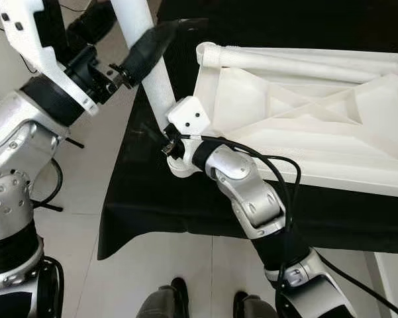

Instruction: Building children table

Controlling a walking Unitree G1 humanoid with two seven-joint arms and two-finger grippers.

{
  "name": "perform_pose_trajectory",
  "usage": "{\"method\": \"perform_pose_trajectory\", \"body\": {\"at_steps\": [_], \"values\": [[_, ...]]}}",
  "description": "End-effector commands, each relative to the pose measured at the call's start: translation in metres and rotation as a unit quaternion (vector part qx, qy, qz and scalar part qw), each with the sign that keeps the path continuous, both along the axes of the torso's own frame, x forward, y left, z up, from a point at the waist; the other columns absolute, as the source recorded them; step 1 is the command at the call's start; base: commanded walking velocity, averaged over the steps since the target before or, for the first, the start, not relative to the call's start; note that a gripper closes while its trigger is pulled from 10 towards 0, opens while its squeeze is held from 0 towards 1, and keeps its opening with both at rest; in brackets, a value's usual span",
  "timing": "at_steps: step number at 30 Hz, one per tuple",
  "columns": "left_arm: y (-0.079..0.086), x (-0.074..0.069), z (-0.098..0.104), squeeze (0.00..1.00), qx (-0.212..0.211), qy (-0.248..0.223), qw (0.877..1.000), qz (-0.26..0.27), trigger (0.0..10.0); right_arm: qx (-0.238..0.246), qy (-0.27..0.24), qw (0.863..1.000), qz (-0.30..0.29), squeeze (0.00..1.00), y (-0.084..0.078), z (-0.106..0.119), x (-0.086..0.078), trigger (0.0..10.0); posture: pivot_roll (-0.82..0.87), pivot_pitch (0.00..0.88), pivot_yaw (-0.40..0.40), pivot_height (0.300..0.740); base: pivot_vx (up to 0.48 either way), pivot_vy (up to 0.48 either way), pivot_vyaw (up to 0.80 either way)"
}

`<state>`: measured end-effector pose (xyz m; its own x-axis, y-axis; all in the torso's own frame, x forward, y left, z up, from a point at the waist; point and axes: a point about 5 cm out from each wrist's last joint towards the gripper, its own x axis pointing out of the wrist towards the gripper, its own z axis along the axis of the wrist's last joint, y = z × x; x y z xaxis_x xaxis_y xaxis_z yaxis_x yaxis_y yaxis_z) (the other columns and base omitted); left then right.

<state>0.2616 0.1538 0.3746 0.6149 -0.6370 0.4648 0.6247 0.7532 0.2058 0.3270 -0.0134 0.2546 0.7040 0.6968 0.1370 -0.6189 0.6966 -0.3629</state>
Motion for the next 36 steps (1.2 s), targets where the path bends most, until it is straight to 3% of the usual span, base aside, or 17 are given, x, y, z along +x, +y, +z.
{"method": "perform_pose_trajectory", "body": {"at_steps": [1,7,16,26,27,28,36], "values": [[0.003,0.003,0.000,0.00,0.002,0.006,1.000,0.009,0.0,-0.029,0.049,0.998,-0.011,0.00,-0.002,-0.026,0.003,10.0,0.07,0.247,0.060,0.740,0.000,0.000,0.00],[-0.005,0.008,-0.001,0.00,0.012,0.022,1.000,-0.018,0.0,-0.029,0.049,0.998,-0.010,0.00,-0.002,-0.026,0.002,10.0,0.07,0.248,0.059,0.740,0.000,0.000,0.00],[-0.015,0.005,-0.008,0.00,0.031,0.033,0.998,-0.046,0.0,-0.031,0.049,0.998,-0.007,0.00,-0.001,-0.025,0.002,10.0,0.07,0.253,0.058,0.740,0.000,0.000,0.00],[-0.018,0.006,-0.011,0.00,0.033,0.039,0.997,-0.054,0.0,-0.034,0.046,0.998,-0.007,0.00,-0.001,-0.022,0.006,10.0,0.07,0.252,0.060,0.740,0.000,0.000,0.00],[-0.018,0.006,-0.012,0.00,0.033,0.041,0.997,-0.056,0.0,-0.033,0.044,0.998,-0.002,0.18,-0.002,-0.020,0.007,10.0,0.07,0.252,0.061,0.740,0.000,0.000,0.00],[-0.019,0.006,-0.012,0.00,0.032,0.042,0.997,-0.057,0.0,-0.028,0.044,0.999,0.009,1.00,-0.001,-0.017,0.007,10.0,0.07,0.253,0.061,0.740,0.000,0.000,0.00],[-0.018,0.006,-0.013,0.00,0.031,0.044,0.997,-0.057,0.0,-0.011,0.035,0.995,0.093,1.00,0.001,0.001,0.009,10.0,0.07,0.255,0.062,0.740,0.000,0.000,0.00]]}}
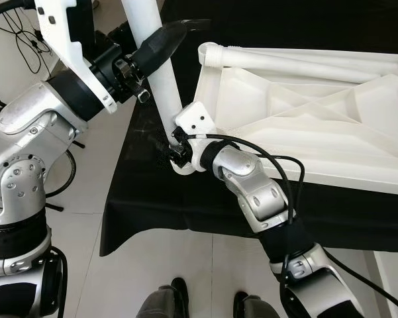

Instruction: Building children table

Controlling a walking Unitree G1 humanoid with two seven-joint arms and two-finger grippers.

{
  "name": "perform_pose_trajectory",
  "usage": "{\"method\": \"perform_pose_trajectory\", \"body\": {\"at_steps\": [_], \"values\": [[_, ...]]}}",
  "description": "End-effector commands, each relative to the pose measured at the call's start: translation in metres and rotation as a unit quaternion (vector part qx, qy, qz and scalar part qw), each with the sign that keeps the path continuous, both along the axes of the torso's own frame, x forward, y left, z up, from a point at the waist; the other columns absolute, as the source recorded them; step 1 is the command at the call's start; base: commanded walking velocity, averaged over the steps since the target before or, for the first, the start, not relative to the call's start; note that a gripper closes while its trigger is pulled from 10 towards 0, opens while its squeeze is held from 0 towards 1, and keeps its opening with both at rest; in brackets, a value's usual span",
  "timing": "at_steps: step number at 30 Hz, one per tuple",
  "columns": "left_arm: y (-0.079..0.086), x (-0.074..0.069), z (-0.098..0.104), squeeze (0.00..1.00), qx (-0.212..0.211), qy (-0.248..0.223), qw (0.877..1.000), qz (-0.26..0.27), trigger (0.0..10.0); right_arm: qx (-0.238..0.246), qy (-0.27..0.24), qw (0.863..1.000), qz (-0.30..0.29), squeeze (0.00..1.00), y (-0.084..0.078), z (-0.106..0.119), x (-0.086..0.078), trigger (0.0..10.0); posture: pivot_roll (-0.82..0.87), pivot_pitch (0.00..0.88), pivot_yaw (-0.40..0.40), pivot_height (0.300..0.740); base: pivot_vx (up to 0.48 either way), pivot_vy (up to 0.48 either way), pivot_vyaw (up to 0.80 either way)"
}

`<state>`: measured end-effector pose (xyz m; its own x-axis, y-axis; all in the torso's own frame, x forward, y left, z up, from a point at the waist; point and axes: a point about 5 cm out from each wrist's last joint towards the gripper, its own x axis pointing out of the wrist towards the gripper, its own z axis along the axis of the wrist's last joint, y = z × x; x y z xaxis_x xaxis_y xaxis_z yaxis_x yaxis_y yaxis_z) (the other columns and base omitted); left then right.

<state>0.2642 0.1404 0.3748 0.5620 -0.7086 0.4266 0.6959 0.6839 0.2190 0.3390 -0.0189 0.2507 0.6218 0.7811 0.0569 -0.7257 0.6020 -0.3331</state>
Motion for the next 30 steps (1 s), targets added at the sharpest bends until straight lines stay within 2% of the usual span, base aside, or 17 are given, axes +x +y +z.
{"method": "perform_pose_trajectory", "body": {"at_steps": [1,2,3,4,5,6,8,9,11,13,16,18,20,21,24,25,30], "values": [[-0.005,0.004,-0.013,0.00,0.013,0.033,0.999,-0.010,0.0,0.009,-0.003,0.999,0.032,1.00,0.006,0.005,-0.003,10.0,0.07,0.255,0.062,0.740,0.000,0.000,0.00],[-0.005,0.004,-0.013,0.00,0.013,0.032,0.999,-0.010,0.0,0.000,-0.018,0.997,0.079,0.78,0.006,0.014,-0.003,10.0,0.07,0.255,0.061,0.740,0.000,0.000,0.00],[-0.005,0.004,-0.013,0.00,0.013,0.032,0.999,-0.010,0.0,0.000,-0.018,0.997,0.079,0.78,0.006,0.014,-0.003,10.0,0.07,0.255,0.061,0.740,0.000,0.000,0.00],[-0.005,0.004,-0.013,0.00,0.012,0.032,0.999,-0.010,0.0,-0.014,-0.033,0.992,0.122,0.00,0.004,0.021,-0.003,10.0,0.07,0.256,0.062,0.740,0.000,0.000,0.00],[-0.005,0.004,-0.013,0.00,0.012,0.032,0.999,-0.010,0.0,-0.028,-0.045,0.987,0.152,0.00,0.003,0.026,-0.003,10.0,0.07,0.257,0.060,0.740,0.000,0.000,0.00],[-0.005,0.004,-0.013,0.00,0.012,0.032,0.999,-0.010,0.0,-0.028,-0.045,0.987,0.152,0.00,0.003,0.026,-0.003,10.0,0.07,0.257,0.060,0.740,0.000,0.000,0.00],[-0.005,0.004,-0.012,0.00,0.011,0.030,0.999,-0.010,0.0,-0.048,-0.055,0.979,0.188,0.00,0.001,0.033,-0.001,10.0,0.08,0.259,0.059,0.740,0.000,0.000,0.00],[-0.005,0.004,-0.012,0.00,0.011,0.030,0.999,-0.010,0.0,-0.048,-0.055,0.979,0.188,0.00,0.001,0.033,-0.001,10.0,0.08,0.259,0.059,0.740,0.000,0.000,0.00],[-0.005,0.003,-0.012,0.00,0.009,0.029,0.999,-0.010,0.0,-0.053,-0.049,0.971,0.226,0.00,0.002,0.040,0.001,10.0,0.08,0.266,0.061,0.740,0.000,0.000,0.00],[-0.005,0.003,-0.012,0.00,0.009,0.029,0.999,-0.010,0.0,-0.053,-0.049,0.971,0.226,0.00,0.002,0.040,0.001,10.0,0.08,0.266,0.061,0.740,0.000,0.000,0.00],[-0.006,0.004,-0.010,0.00,0.007,0.029,0.999,-0.012,0.0,-0.054,-0.041,0.955,0.287,0.00,0.005,0.050,0.003,10.0,0.08,0.279,0.058,0.740,0.000,0.000,0.00],[-0.006,0.004,-0.010,0.00,0.007,0.029,0.999,-0.012,0.0,-0.054,-0.041,0.955,0.287,0.00,0.005,0.050,0.003,10.0,0.08,0.279,0.058,0.740,0.000,0.000,0.00],[-0.006,0.003,-0.010,0.00,0.007,0.028,0.999,-0.013,0.0,-0.056,-0.039,0.947,0.313,0.00,0.006,0.052,0.004,10.0,0.08,0.286,0.060,0.740,0.000,0.000,0.00],[-0.007,0.003,-0.009,0.00,0.007,0.028,0.999,-0.014,0.0,-0.060,-0.039,0.942,0.328,0.00,0.009,0.053,0.005,0.0,0.09,0.291,0.061,0.740,0.000,0.000,0.00],[-0.007,0.003,-0.009,0.00,0.007,0.029,0.999,-0.015,0.0,-0.063,-0.038,0.938,0.338,0.00,0.010,0.054,0.006,0.0,0.09,0.296,0.063,0.740,0.000,0.000,0.00],[-0.007,0.002,-0.009,0.00,0.007,0.030,0.999,-0.016,0.0,-0.067,-0.038,0.933,0.351,0.00,0.013,0.054,0.007,0.0,0.09,0.303,0.066,0.740,0.000,0.000,0.00],[-0.007,0.002,-0.008,0.00,0.010,0.031,0.999,-0.016,0.0,-0.074,-0.038,0.931,0.356,0.00,0.017,0.053,0.009,0.0,0.10,0.314,0.070,0.740,0.000,0.000,0.00]]}}
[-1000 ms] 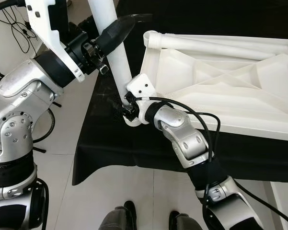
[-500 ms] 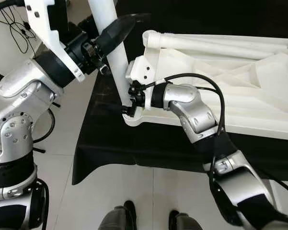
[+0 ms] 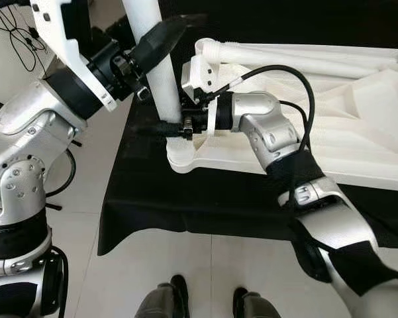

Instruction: Building children table

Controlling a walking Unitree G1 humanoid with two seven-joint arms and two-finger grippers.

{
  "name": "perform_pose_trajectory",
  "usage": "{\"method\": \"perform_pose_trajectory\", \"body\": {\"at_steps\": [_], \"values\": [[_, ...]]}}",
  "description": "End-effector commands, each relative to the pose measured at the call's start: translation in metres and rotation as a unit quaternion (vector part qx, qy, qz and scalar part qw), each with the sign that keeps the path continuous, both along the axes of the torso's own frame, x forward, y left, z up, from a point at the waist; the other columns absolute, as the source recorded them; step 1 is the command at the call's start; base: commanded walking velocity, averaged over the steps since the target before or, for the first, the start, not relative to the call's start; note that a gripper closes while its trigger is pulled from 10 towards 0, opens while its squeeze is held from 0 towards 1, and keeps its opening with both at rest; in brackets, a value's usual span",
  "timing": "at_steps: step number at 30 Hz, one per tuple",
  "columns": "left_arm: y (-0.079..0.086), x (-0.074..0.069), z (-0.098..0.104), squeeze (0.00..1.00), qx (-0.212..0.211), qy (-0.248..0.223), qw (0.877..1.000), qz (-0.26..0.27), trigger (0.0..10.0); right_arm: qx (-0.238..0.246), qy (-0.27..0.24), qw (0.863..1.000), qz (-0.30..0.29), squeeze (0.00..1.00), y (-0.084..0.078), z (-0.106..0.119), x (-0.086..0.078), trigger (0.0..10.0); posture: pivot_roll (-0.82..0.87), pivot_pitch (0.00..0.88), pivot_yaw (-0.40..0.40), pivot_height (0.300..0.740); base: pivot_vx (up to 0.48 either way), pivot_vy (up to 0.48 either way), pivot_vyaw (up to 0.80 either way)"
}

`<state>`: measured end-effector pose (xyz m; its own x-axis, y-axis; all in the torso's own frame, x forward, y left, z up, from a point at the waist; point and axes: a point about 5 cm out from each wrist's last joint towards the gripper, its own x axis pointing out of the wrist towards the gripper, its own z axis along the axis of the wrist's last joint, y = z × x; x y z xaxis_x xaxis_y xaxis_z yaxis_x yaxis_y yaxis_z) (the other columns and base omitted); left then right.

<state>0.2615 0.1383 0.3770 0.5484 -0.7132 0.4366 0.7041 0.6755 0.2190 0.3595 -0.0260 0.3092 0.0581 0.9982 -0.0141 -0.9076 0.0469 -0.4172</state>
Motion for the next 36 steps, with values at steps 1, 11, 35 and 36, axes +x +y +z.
{"method": "perform_pose_trajectory", "body": {"at_steps": [1,11,35,36], "values": [[-0.005,0.005,-0.010,0.00,0.014,0.034,0.999,-0.009,0.0,-0.024,-0.014,0.998,0.058,0.00,0.024,-0.006,-0.011,0.0,0.10,0.314,0.070,0.740,0.000,0.000,0.00],[-0.007,0.006,-0.011,1.00,0.010,0.030,0.999,-0.004,10.0,-0.034,-0.019,0.997,0.073,0.00,0.025,-0.007,-0.008,0.0,0.09,0.316,0.067,0.740,0.000,0.000,0.00],[-0.007,0.010,-0.012,0.00,-0.002,0.048,0.999,0.017,10.0,-0.009,0.139,0.923,-0.359,0.00,0.006,-0.083,-0.007,0.0,0.05,0.304,0.056,0.740,0.000,0.000,0.00],[-0.007,0.010,-0.012,0.00,-0.002,0.048,0.999,0.017,10.0,-0.009,0.139,0.923,-0.359,0.00,0.006,-0.083,-0.007,0.0,0.05,0.304,0.056,0.740,0.000,0.000,0.00]]}}
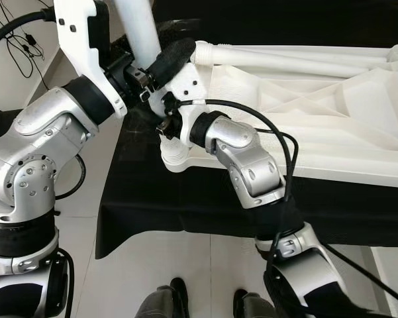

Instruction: Building children table

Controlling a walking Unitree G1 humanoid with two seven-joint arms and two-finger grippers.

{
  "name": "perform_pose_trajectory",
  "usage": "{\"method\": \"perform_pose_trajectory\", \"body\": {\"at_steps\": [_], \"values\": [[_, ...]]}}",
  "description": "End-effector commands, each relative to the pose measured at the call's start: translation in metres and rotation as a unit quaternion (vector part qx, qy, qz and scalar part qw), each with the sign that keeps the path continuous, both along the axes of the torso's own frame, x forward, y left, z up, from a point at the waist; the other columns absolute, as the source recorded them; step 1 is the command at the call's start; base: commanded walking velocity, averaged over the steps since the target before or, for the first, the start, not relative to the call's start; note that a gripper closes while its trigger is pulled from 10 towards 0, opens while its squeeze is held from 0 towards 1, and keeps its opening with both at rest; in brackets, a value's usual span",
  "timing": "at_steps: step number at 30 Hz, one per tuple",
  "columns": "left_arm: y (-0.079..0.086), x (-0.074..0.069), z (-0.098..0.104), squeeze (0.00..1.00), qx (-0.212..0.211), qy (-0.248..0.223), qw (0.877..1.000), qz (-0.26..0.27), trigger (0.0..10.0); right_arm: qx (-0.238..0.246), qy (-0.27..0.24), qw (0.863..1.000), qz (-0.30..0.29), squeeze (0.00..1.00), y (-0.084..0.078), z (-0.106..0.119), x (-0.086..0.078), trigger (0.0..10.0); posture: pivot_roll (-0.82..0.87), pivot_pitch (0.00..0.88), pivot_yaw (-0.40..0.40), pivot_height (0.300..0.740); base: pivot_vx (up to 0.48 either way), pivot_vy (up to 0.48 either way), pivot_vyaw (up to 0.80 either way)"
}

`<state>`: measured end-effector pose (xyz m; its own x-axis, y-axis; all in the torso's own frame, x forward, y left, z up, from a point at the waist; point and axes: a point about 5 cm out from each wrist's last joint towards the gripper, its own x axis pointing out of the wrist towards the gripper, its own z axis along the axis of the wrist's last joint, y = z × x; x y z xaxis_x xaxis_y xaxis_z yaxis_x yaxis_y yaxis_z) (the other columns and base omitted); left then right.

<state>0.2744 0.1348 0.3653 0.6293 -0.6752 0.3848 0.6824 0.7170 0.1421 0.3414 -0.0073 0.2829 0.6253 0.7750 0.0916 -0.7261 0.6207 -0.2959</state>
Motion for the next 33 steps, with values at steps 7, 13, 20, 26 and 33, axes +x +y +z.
{"method": "perform_pose_trajectory", "body": {"at_steps": [7,13,20,26,33], "values": [[-0.003,-0.003,0.001,0.00,0.004,-0.003,1.000,-0.012,10.0,-0.043,0.124,0.990,-0.053,0.00,-0.004,-0.050,0.002,0.0,0.06,0.296,0.058,0.740,0.000,0.000,0.00],[-0.003,-0.003,0.002,0.00,0.004,-0.003,1.000,-0.014,4.6,-0.039,0.123,0.990,-0.062,0.00,-0.004,-0.048,-0.002,0.0,0.06,0.297,0.059,0.740,0.000,0.000,0.00],[-0.004,-0.004,0.002,0.00,0.004,0.000,1.000,-0.025,0.0,-0.036,0.120,0.990,-0.066,0.00,-0.002,-0.046,-0.008,0.0,0.05,0.296,0.058,0.740,0.000,0.000,0.00],[-0.004,-0.004,0.002,0.00,0.006,0.000,1.000,-0.026,0.0,-0.015,0.112,0.993,-0.035,1.00,-0.001,-0.037,-0.006,10.0,0.06,0.293,0.056,0.740,0.000,0.000,0.00],[-0.004,-0.004,0.002,0.00,0.007,0.001,1.000,-0.026,0.0,0.008,0.038,0.993,0.108,1.00,-0.006,-0.003,-0.004,10.0,0.06,0.291,0.061,0.740,0.000,0.000,0.00]]}}
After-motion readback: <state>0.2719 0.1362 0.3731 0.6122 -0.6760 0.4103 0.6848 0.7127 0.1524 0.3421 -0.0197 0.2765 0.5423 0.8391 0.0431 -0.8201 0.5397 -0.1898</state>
